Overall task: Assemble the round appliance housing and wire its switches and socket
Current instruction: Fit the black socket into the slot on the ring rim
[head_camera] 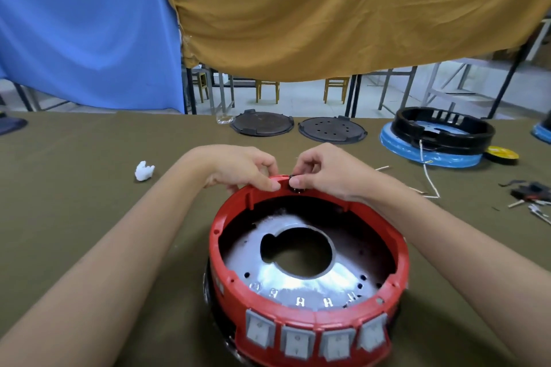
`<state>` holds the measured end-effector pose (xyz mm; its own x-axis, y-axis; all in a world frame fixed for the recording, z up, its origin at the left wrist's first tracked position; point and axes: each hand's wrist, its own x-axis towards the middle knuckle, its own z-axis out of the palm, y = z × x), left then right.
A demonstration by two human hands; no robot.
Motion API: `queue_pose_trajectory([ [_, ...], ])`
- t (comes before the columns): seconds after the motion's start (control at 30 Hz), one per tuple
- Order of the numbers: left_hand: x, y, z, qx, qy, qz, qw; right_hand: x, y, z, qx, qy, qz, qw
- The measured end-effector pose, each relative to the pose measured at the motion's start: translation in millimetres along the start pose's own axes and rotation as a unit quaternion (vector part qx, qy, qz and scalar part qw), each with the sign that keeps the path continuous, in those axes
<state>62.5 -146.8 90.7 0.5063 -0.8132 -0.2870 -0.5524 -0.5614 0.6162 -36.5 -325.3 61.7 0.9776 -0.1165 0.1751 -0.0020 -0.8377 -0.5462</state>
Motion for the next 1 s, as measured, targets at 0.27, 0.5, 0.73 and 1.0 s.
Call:
queue_pose_trajectory([
  [0.27, -19, -26, 40, -0.057, 0.178, 0.039, 0.982, 2, -14, -11, 0.024, -0.056, 0.011, 0.998],
  [0.5, -14, -29, 44, -0.034, 0.211, 0.064, 0.975, 21, -24, -17, -0.019, -0.099, 0.096, 0.99],
  [0.73, -28, -21, 44, -0.051, 0.215, 0.043, 0.974, 6, -24, -10, -0.049, -0.055, 0.039, 0.997],
  [1.0, -36, -31, 47, -0.109, 0.254, 0.024, 0.961, -22, -10, -25, 0.137, 0.049, 0.056, 0.988],
])
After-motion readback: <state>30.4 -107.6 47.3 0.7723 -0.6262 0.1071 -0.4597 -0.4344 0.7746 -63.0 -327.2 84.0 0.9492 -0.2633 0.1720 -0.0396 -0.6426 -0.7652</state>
